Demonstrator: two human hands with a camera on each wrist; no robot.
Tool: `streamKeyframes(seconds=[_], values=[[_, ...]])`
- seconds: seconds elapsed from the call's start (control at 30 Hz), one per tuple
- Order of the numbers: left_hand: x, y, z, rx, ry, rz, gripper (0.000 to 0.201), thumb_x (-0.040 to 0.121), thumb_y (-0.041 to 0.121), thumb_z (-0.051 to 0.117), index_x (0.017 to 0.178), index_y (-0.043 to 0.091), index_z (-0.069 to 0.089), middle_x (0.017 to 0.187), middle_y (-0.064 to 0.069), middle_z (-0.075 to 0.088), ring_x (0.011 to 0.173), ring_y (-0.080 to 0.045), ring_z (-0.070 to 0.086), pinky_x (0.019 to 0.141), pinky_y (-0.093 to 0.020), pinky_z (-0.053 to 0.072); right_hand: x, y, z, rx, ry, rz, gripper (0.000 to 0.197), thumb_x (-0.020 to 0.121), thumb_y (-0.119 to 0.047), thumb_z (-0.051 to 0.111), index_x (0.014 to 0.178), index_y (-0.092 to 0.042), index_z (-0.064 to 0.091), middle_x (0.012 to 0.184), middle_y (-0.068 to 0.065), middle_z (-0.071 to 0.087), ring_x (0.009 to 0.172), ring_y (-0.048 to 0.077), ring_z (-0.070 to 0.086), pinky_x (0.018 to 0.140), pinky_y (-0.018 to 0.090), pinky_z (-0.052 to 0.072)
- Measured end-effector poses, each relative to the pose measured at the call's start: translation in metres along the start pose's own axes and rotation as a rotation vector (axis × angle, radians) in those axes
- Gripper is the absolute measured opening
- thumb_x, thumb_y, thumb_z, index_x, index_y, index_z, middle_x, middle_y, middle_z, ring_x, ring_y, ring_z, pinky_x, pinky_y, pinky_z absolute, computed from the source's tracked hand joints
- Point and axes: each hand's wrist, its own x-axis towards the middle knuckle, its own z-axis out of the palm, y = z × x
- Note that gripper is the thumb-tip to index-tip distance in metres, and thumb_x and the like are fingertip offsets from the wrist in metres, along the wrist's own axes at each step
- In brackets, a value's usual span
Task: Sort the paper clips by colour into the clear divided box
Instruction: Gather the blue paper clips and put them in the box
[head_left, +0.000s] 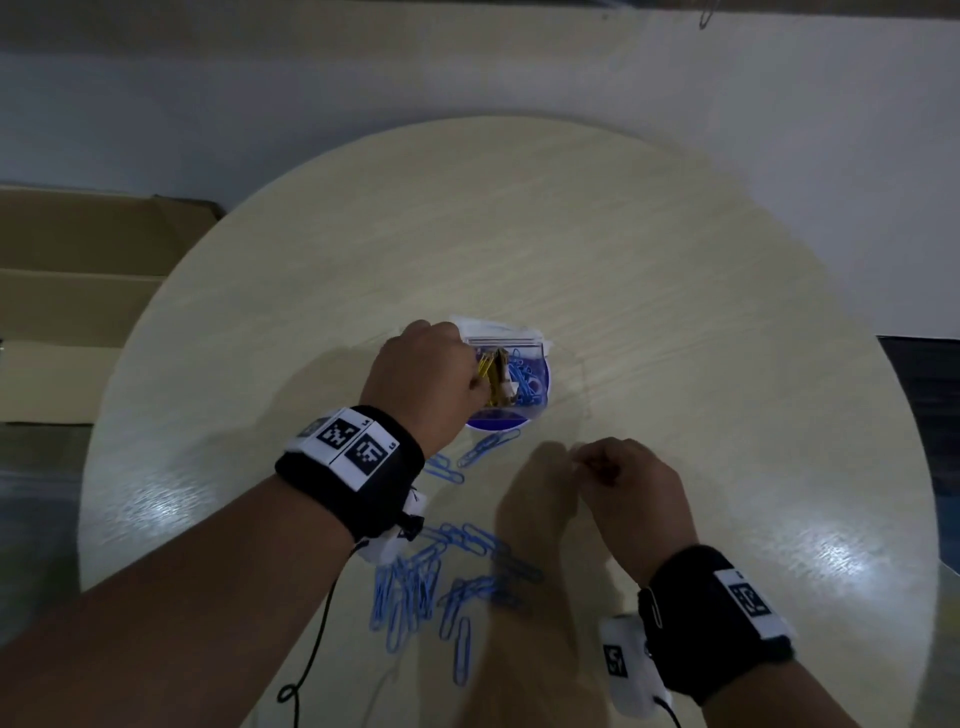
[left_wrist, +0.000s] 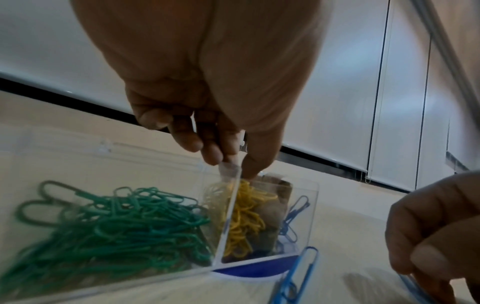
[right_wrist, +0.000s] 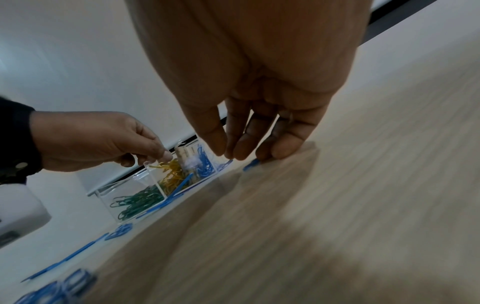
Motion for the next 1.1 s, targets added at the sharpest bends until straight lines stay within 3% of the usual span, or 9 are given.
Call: streamKeyframes(seconds=[0.13,0.37,0.47,0.6,0.7,0.77,0.87,1.0,1.1], values=[[-0.005,0.005,-0.006,-0.074,0.054,-0.064,0.022,0.081,0.029,0.059,0.069,0.012,0.066,0.078,-0.005,0.053,0.08,-0.029,0.052,0.067,-0.044,0.05,0.0,0.0,0.0,0.017,-0.012,0.003,0.014,0.079,-0.017,0.067,0.086,-0.028,0.071,0.081,-0.006,0.064,0.076,0.013,0.058,0.07,0.025,0.044],[-0.014,0.021,-0.023,-0.127,0.337,-0.044,0.02,0.084,0.029,0.061,0.07,0.015,0.061,0.074,-0.002,0.051,0.076,-0.028,0.051,0.06,-0.042,0.048,-0.002,0.006,-0.011,-0.005,0.059,-0.024,0.009,0.078,-0.019,0.071,0.082,-0.027,0.07,0.077,-0.006,0.062,0.072,0.013,0.056,0.062,0.015,0.037],[-0.01,0.033,-0.004,-0.139,0.286,-0.036,0.023,0.088,0.033,0.06,0.073,0.016,0.063,0.078,-0.002,0.053,0.079,-0.025,0.051,0.063,-0.043,0.049,-0.003,0.01,-0.017,-0.01,0.092,-0.023,0.008,0.075,-0.02,0.074,0.079,-0.027,0.071,0.075,-0.007,0.062,0.074,0.015,0.057,0.065,0.024,0.041],[-0.011,0.04,0.016,-0.194,0.136,-0.061,0.036,0.084,0.054,0.061,0.078,0.019,0.065,0.083,0.001,0.054,0.083,-0.023,0.05,0.072,-0.042,0.048,-0.005,0.014,-0.028,-0.091,0.147,-0.1,0.02,0.069,-0.012,0.073,0.083,-0.026,0.071,0.082,-0.005,0.065,0.079,0.023,0.059,0.074,0.035,0.046],[-0.03,0.033,0.007,-0.276,0.244,-0.047,0.028,0.082,0.052,0.065,0.082,0.023,0.064,0.08,0.005,0.054,0.082,-0.021,0.053,0.071,-0.036,0.045,-0.007,0.022,-0.029,-0.206,0.098,-0.157,0.04,0.065,-0.017,0.071,0.104,-0.028,0.069,0.103,0.001,0.064,0.093,0.029,0.057,0.087,0.035,0.04],[-0.057,0.018,0.004,-0.292,0.294,-0.023,0.018,0.085,0.042,0.065,0.081,0.025,0.062,0.077,0.006,0.052,0.078,-0.021,0.054,0.069,-0.036,0.046,-0.01,0.026,-0.025,-0.252,0.027,-0.204,0.046,0.063,-0.012,0.074,0.106,-0.028,0.069,0.107,0.003,0.063,0.096,0.028,0.055,0.089,0.032,0.036],[-0.104,-0.025,0.022,-0.201,0.265,-0.093,0.009,0.089,0.033,0.06,0.089,0.025,0.065,0.085,0.002,0.057,0.082,-0.024,0.055,0.072,-0.038,0.047,-0.011,0.025,-0.016,-0.354,-0.029,-0.294,0.042,0.066,-0.012,0.073,0.106,-0.021,0.07,0.105,0.005,0.063,0.09,0.033,0.055,0.086,0.034,0.04],[-0.148,-0.086,0.05,0.003,0.11,-0.183,0.031,0.089,0.028,0.054,0.118,0.027,0.063,0.119,0.0,0.059,0.098,-0.031,0.055,0.08,-0.043,0.051,-0.01,0.012,-0.011,-0.369,-0.051,-0.295,0.019,0.071,-0.012,0.068,0.088,-0.018,0.072,0.082,0.008,0.06,0.073,0.036,0.057,0.07,0.036,0.047],[-0.159,-0.099,0.058,0.018,0.072,-0.115,0.025,0.088,0.025,0.06,0.113,0.025,0.065,0.112,0.001,0.061,0.094,-0.029,0.053,0.076,-0.042,0.05,-0.015,-0.002,-0.002,-0.37,-0.137,-0.274,0.009,0.07,-0.022,0.059,0.075,-0.019,0.066,0.076,0.007,0.054,0.069,0.035,0.055,0.066,0.035,0.046]])
